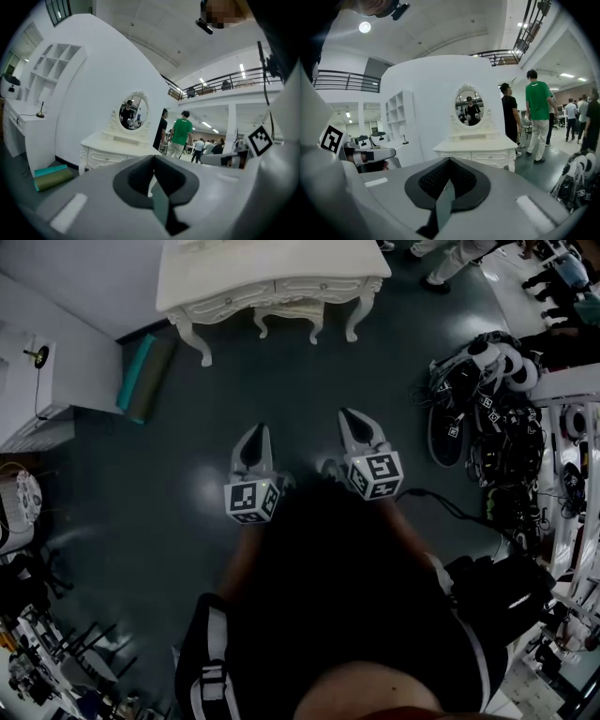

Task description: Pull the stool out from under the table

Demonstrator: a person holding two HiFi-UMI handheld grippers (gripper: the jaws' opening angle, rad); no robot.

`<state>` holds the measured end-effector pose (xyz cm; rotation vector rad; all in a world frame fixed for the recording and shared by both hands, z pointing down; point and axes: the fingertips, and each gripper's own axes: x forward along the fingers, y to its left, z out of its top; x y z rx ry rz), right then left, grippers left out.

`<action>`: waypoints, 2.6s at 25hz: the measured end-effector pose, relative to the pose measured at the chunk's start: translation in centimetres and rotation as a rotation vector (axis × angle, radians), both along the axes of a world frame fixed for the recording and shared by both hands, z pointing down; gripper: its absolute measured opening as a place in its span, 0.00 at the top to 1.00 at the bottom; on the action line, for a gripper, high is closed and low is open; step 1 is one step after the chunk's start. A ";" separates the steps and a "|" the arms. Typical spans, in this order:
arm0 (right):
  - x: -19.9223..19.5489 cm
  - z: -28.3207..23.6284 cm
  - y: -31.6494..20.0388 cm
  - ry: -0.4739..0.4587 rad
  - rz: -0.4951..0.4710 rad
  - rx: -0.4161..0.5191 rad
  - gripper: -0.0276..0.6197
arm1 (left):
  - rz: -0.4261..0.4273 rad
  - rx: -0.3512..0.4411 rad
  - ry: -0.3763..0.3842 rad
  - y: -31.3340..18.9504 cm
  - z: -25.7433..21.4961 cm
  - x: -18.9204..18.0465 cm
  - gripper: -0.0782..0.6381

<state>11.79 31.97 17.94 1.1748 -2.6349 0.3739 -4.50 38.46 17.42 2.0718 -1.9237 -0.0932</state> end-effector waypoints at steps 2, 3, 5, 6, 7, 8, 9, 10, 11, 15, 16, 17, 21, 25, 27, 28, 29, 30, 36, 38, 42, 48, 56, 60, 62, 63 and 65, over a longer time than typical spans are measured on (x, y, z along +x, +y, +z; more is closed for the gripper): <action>-0.5 0.1 0.2 -0.004 0.007 -0.008 0.96 | 0.008 -0.004 0.003 0.1 0.2 -0.5 0.88; -0.8 0.1 0.2 -0.017 0.016 -0.013 0.96 | 0.013 -0.005 0.003 0.2 0.3 -0.8 0.88; -1.1 0.0 0.3 -0.046 0.040 -0.019 0.96 | 0.024 -0.007 0.001 0.4 0.4 -1.3 0.88; -1.3 0.0 0.4 -0.052 0.052 -0.020 0.96 | 0.030 -0.006 0.001 0.5 0.5 -1.6 0.88; -1.5 0.1 0.4 -0.052 0.062 -0.022 0.96 | 0.036 -0.005 0.002 0.5 0.6 -1.8 0.88; -1.8 0.3 0.4 -0.050 0.070 -0.024 0.96 | 0.042 -0.004 0.004 0.4 0.7 -2.1 0.88; -2.0 0.5 0.2 -0.045 0.075 -0.026 0.96 | 0.049 -0.005 0.005 0.2 0.9 -2.4 0.88; -2.3 0.7 0.0 -0.041 0.079 -0.027 0.96 | 0.056 -0.006 0.005 -0.2 1.1 -2.6 0.88; -2.5 0.8 -0.2 -0.036 0.083 -0.028 0.96 | 0.062 -0.008 0.005 -0.7 1.2 -2.8 0.88; -2.5 1.4 -1.2 -0.027 0.099 -0.039 0.96 | 0.074 -0.007 0.014 -2.3 1.6 -2.9 0.88; -2.5 1.6 -1.7 -0.029 0.102 -0.044 0.96 | 0.072 -0.003 0.020 -2.9 1.7 -3.0 0.88; -2.5 1.8 -2.4 -0.034 0.104 -0.047 0.96 | 0.070 0.002 0.025 -3.6 1.7 -3.1 0.88; -2.9 2.4 -6.6 -0.059 0.103 -0.051 0.96 | 0.079 0.014 0.015 -7.7 1.4 -2.5 0.88; -4.0 1.9 -12.2 -0.083 0.095 -0.037 0.96 | 0.081 0.017 -0.003 -12.7 1.1 -2.8 0.88; -4.8 1.7 -15.1 -0.088 0.084 -0.032 0.96 | 0.077 0.020 -0.008 -15.2 1.1 -3.3 0.88; -5.2 1.7 -16.7 -0.091 0.077 -0.030 0.96 | 0.073 0.021 -0.013 -16.6 1.1 -3.6 0.88; -5.5 1.8 -18.1 -0.095 0.071 -0.030 0.96 | 0.068 0.022 -0.019 -17.9 1.0 -3.8 0.88; -5.8 1.8 -19.5 -0.100 0.065 -0.029 0.96 | 0.063 0.023 -0.025 -19.2 0.9 -4.0 0.88; -6.8 2.6 -25.2 -0.094 0.035 -0.041 0.96 | 0.059 0.015 -0.054 -24.2 0.8 -3.9 0.88; -7.3 3.2 -26.6 -0.085 0.032 -0.047 0.96 | 0.061 0.008 -0.055 -25.4 1.1 -4.2 0.88; -7.7 4.4 -28.1 -0.072 0.040 -0.071 0.96 | 0.073 -0.002 -0.053 -27.4 1.9 -4.6 0.88; -9.7 6.6 -31.1 -0.076 0.065 -0.103 0.96 | 0.119 0.010 -0.038 -32.5 2.7 -5.9 0.88; -13.0 12.7 -36.8 -0.151 0.227 -0.190 0.96 | 0.245 -0.034 0.002 -40.3 6.1 -8.4 0.88; -13.8 15.8 -39.6 -0.162 0.310 -0.207 0.96 | 0.319 -0.068 0.019 -43.3 8.9 -8.7 0.88; -13.8 17.6 -40.7 -0.174 0.349 -0.221 0.96 | 0.349 -0.075 0.022 -44.9 10.4 -8.6 0.88; -13.9 18.6 -41.2 -0.182 0.366 -0.228 0.96 | 0.361 -0.076 0.023 -45.6 11.0 -8.7 0.88; -14.3 20.5 -41.9 -0.199 0.394 -0.240 0.96 | 0.382 -0.069 0.022 -47.0 11.9 -9.0 0.88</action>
